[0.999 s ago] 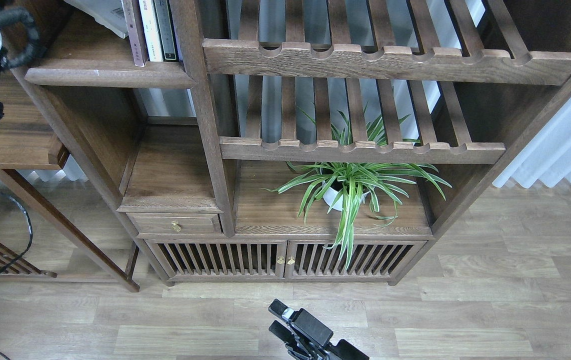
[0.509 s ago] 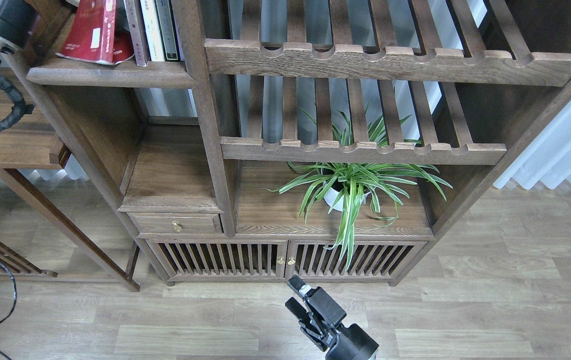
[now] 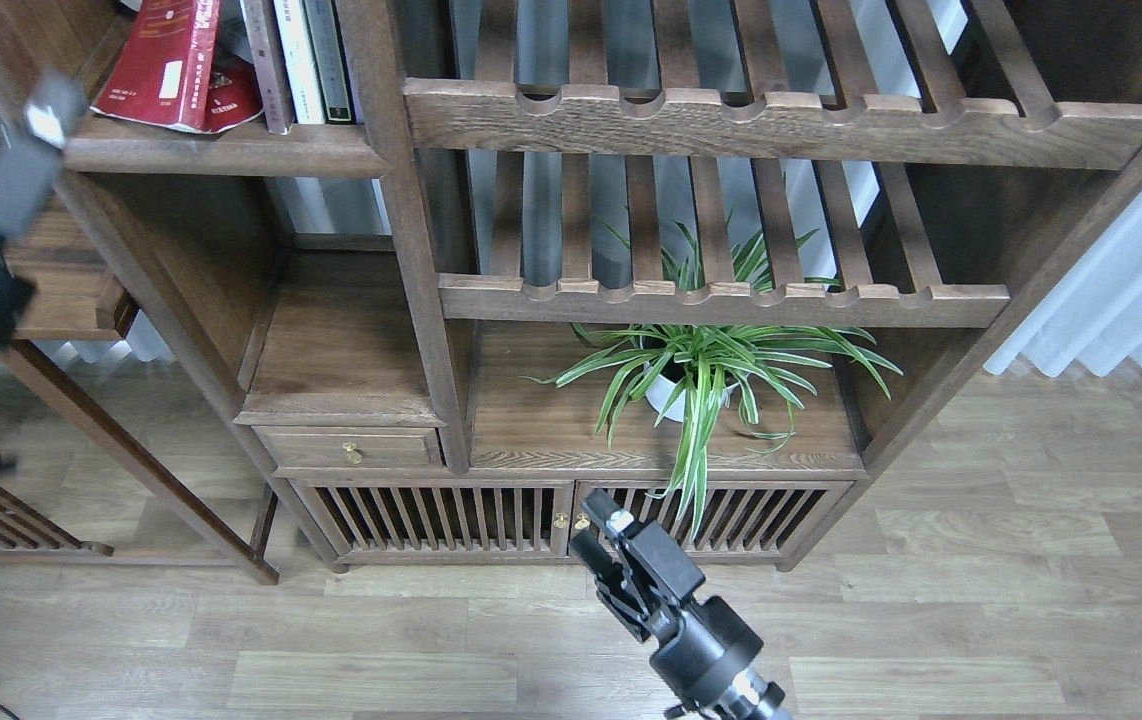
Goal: Organize books on shelf
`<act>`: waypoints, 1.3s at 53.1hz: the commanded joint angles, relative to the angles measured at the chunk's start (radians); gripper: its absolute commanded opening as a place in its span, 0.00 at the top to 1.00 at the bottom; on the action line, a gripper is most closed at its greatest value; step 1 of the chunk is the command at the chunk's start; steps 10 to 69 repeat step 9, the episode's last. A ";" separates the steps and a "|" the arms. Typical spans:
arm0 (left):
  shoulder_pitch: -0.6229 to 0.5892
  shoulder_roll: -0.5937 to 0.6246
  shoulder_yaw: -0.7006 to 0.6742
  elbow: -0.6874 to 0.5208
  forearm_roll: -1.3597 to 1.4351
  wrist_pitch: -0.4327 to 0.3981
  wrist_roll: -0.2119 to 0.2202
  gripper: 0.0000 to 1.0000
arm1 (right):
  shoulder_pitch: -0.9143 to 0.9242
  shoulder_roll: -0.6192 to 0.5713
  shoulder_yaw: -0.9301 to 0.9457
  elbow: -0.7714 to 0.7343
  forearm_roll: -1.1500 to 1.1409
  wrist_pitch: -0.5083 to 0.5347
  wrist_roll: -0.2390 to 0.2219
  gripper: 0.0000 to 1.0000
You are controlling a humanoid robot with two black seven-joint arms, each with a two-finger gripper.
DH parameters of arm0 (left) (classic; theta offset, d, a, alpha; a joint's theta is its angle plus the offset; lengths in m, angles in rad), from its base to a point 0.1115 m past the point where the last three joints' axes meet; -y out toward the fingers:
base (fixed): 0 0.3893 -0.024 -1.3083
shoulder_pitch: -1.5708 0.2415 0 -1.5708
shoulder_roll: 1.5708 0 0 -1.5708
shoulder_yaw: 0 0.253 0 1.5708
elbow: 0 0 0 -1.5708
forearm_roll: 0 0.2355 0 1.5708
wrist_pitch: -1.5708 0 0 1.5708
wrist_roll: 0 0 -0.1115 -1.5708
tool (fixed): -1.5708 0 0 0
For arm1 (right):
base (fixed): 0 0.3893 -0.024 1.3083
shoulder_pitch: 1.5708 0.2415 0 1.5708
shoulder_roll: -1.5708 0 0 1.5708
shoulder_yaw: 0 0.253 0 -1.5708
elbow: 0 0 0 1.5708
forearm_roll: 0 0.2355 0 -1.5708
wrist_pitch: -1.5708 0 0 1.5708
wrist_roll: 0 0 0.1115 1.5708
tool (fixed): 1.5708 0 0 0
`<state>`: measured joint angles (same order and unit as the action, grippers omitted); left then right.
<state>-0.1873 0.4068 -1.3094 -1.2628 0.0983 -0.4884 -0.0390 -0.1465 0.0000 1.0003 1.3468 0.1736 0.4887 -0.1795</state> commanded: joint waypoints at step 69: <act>0.005 -0.080 0.090 0.019 0.003 0.000 0.007 0.00 | 0.084 0.000 -0.005 0.032 -0.048 0.000 0.000 0.02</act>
